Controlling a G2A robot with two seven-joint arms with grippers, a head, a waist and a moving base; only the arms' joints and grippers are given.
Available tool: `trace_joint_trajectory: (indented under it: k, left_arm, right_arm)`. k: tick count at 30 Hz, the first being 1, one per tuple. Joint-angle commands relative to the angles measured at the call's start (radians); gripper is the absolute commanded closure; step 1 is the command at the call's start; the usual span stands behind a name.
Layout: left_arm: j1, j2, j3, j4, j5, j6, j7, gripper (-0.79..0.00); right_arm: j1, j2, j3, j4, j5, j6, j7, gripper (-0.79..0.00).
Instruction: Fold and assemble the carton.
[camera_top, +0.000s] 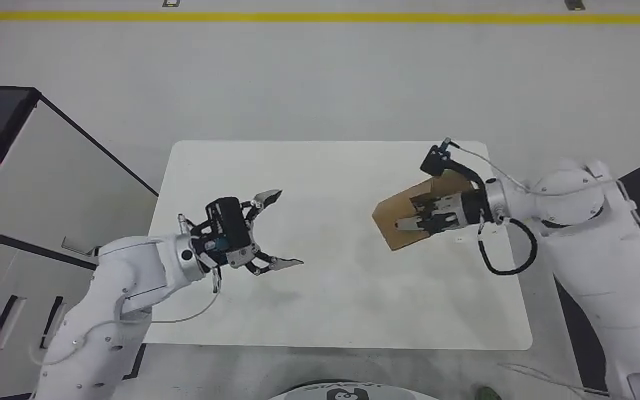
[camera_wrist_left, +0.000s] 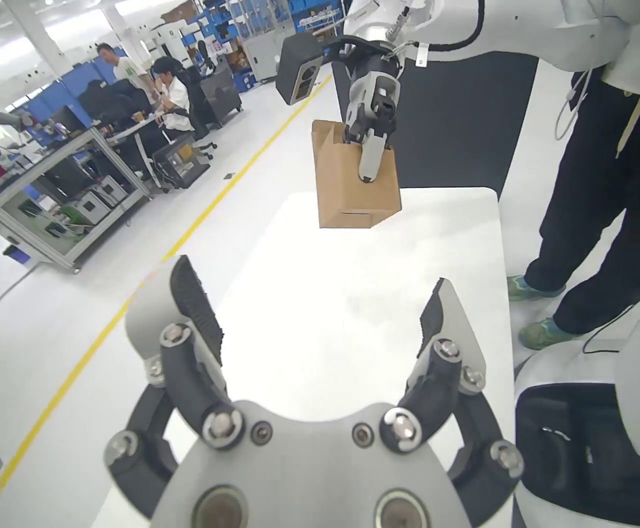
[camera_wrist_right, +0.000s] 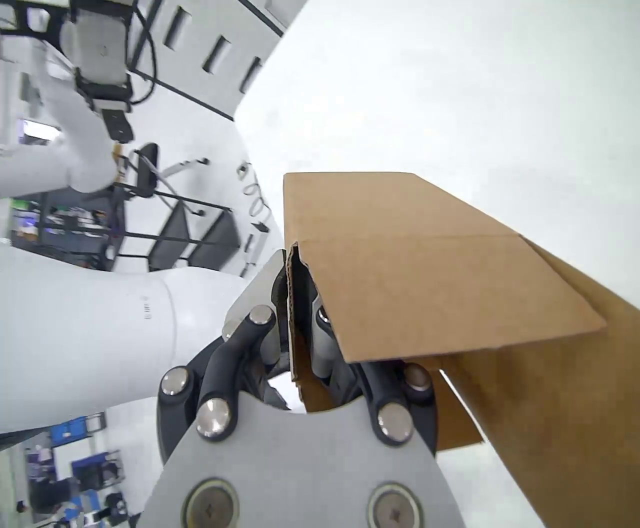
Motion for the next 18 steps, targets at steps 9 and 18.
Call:
trace_joint_trajectory:
  k: [9,18]
  left_arm:
    - [0.001,0.0,0.009,0.018,-0.03,-0.009,0.008,-0.785]
    - [-0.04,0.012,0.008,0.116,-0.185,-0.13,0.03,-0.785]
  right_arm:
    - [0.002,0.0,-0.005,-0.001,-0.021,0.005,-0.009,0.0]
    - [0.156,-0.014,-0.2,-0.104,-0.348,-0.075,0.018,0.0]
